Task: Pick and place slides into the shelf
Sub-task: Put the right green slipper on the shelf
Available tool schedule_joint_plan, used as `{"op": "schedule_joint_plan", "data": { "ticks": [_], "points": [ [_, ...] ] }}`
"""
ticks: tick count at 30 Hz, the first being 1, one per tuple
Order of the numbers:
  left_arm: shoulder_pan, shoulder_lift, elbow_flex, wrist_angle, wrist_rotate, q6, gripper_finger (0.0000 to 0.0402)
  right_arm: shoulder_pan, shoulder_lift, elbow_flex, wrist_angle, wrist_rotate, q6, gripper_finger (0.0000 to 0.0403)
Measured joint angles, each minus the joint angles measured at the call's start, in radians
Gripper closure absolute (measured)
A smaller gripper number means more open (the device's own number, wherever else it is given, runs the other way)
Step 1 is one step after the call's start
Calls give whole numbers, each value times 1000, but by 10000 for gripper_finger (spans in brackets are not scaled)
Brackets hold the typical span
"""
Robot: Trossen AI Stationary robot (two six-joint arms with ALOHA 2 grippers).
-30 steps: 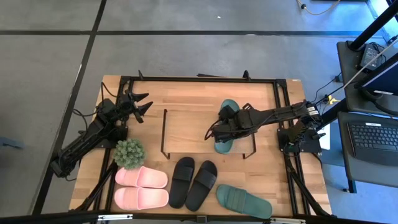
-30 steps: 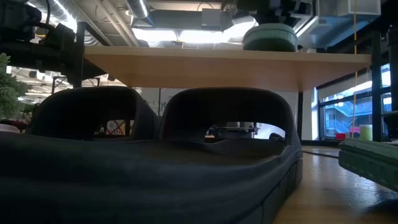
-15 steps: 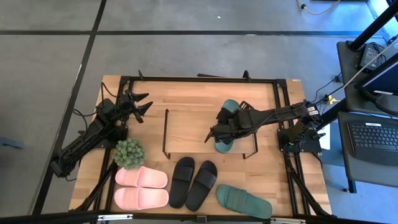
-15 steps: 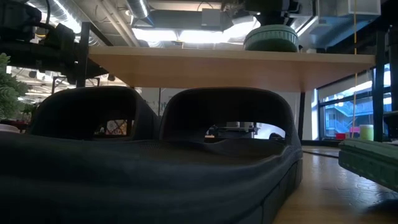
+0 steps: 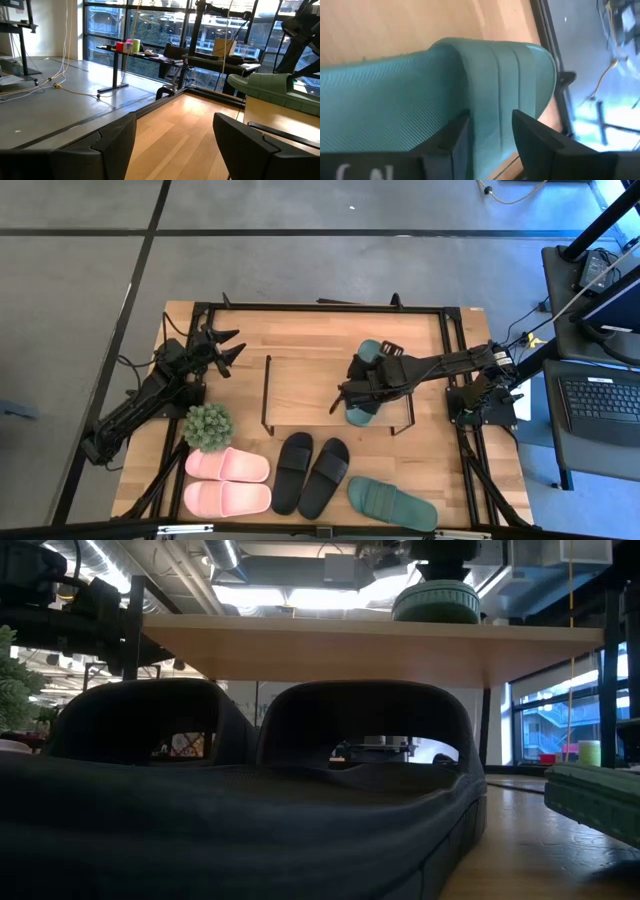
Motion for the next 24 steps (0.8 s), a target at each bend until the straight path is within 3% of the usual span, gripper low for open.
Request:
{"op": "schedule_joint_plan", "data": {
  "ticks": [5, 12, 24],
  "points": [
    [0, 0, 0, 0, 0, 0, 146, 0, 0, 0, 1, 0, -60, 290],
    [0, 0, 0, 0, 0, 0, 147, 1, 0, 0, 1, 2, -94, 386],
    [0, 0, 0, 0, 0, 0, 147, 30, 0, 0, -8, 5, -153, 392]
  ]
}}
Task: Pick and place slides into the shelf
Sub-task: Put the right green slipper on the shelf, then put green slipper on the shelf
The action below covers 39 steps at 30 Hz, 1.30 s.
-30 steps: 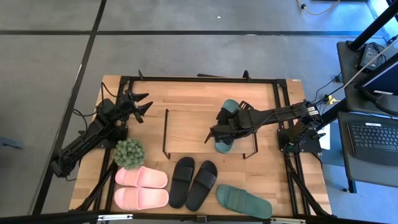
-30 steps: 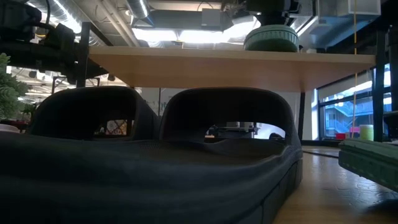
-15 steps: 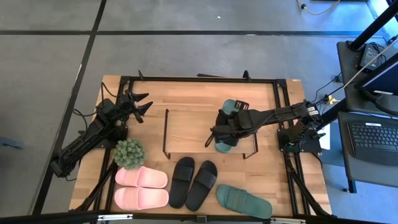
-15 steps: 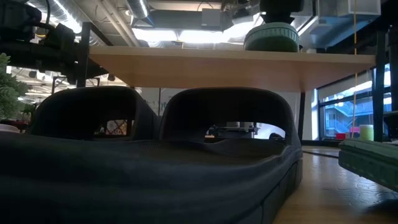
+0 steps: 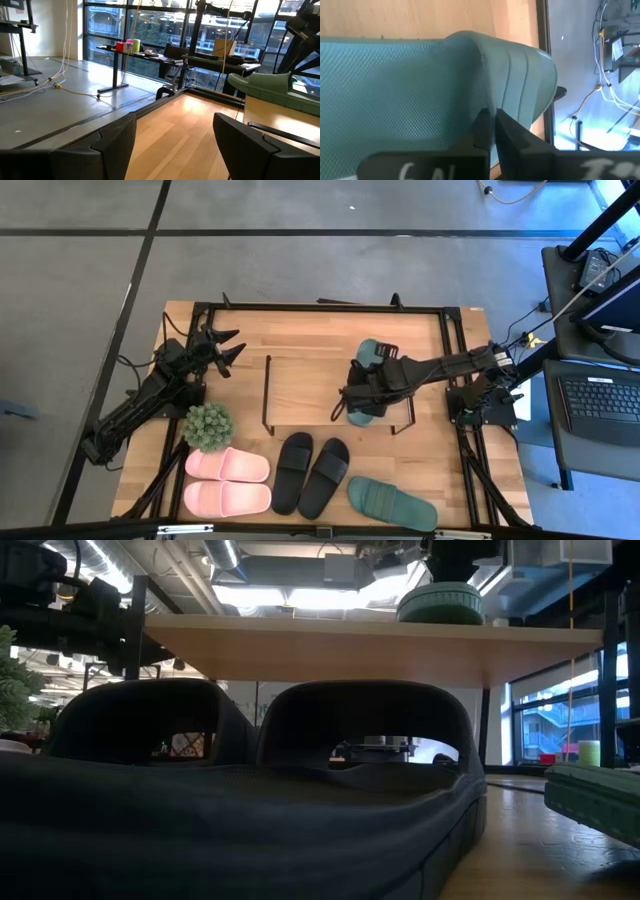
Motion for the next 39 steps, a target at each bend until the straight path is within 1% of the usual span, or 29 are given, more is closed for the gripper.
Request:
{"op": "schedule_joint_plan", "data": {
  "ticks": [8, 11, 17, 22, 25, 39],
  "points": [
    [0, 0, 0, 0, 0, 0, 147, 49, 0, 0, 0, 6, -85, 393],
    [0, 0, 0, 0, 0, 0, 147, 62, 1, 0, 2, 26, -116, 393],
    [0, 0, 0, 0, 0, 0, 147, 63, 1, 0, 5, 27, -144, 393],
    [0, 0, 0, 0, 0, 0, 147, 63, 1, 0, 9, 27, -111, 392],
    [0, 0, 0, 0, 0, 0, 147, 63, 1, 0, 12, 28, -91, 368],
    [0, 0, 0, 0, 0, 0, 147, 63, 1, 0, 12, 29, -113, 203]
  ]
}}
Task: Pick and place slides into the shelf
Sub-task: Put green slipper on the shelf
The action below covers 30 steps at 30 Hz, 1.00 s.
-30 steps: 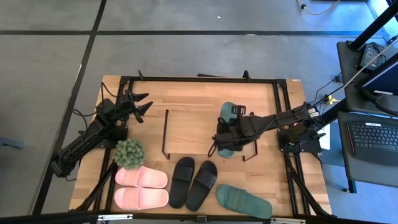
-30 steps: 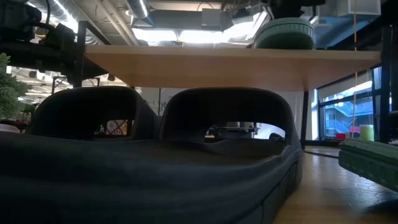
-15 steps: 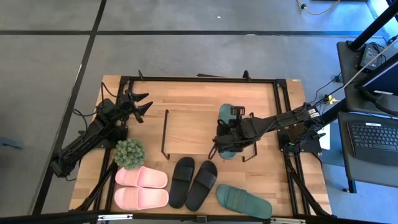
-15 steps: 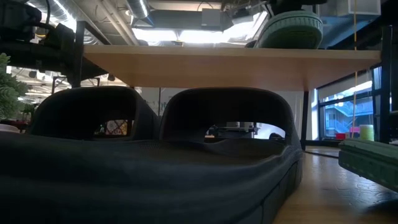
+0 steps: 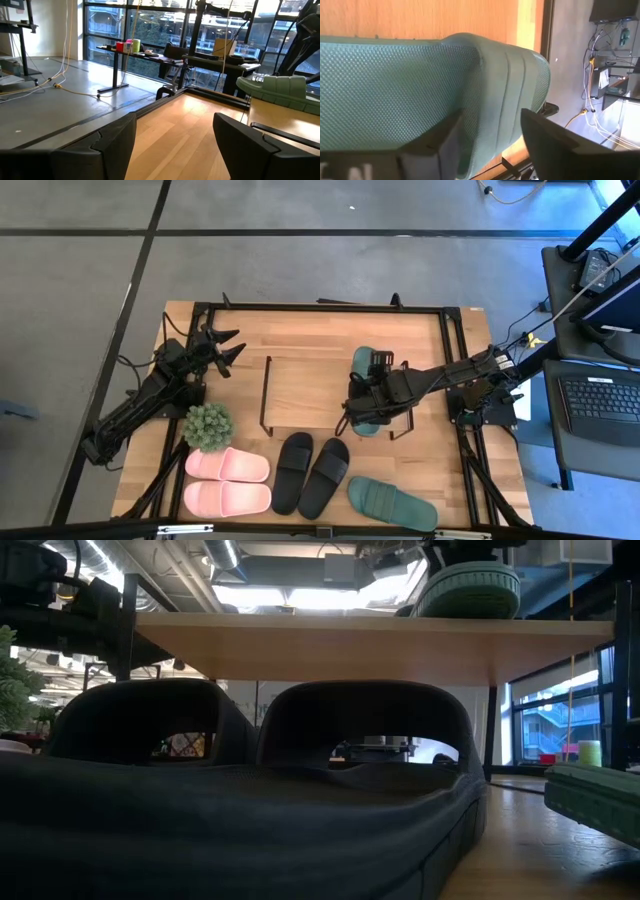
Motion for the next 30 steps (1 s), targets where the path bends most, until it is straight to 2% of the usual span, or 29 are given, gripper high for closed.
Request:
{"op": "schedule_joint_plan", "data": {
  "ticks": [7, 12, 16, 24, 27, 30],
  "points": [
    [0, 0, 0, 0, 0, 0, 147, 0, 0, 0, 0, 0, 1, 161],
    [0, 0, 0, 0, 0, 0, 146, 3, 0, 5, -7, -36, 24, 157],
    [0, 0, 0, 0, 0, 0, 146, 32, 0, 60, -22, -41, 25, 156],
    [0, 0, 0, 0, 0, 0, 146, 159, -1, 277, -33, -73, 29, 156],
    [0, 0, 0, 0, 0, 1, 146, 234, -2, 303, -29, -133, 86, 156],
    [0, 0, 0, 0, 0, 1, 146, 318, -2, 272, 12, -147, 130, 156]
  ]
}}
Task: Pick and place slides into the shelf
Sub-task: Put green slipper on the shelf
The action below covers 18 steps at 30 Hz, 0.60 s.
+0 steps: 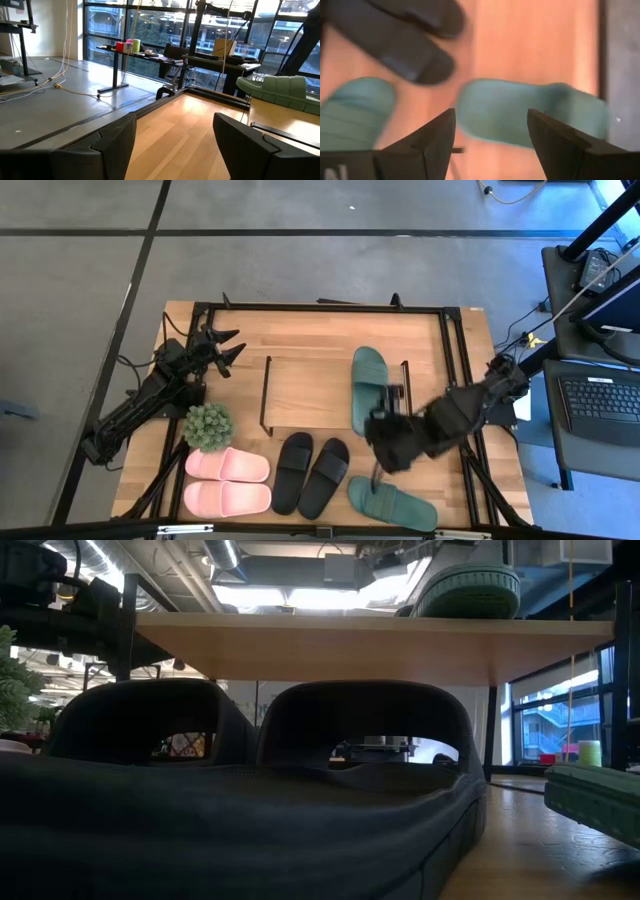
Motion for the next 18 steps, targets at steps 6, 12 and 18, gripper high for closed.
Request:
{"op": "schedule_joint_plan", "data": {
  "ticks": [6, 12, 18],
  "points": [
    [0, 0, 0, 0, 0, 0, 146, 159, 0, -196, 192, -14, 27, 156],
    [0, 0, 0, 0, 0, 0, 146, 290, 2, -454, 418, -14, 55, 156],
    [0, 0, 0, 0, 0, 0, 146, 371, 2, -583, 656, -14, 161, 156]
  ]
}}
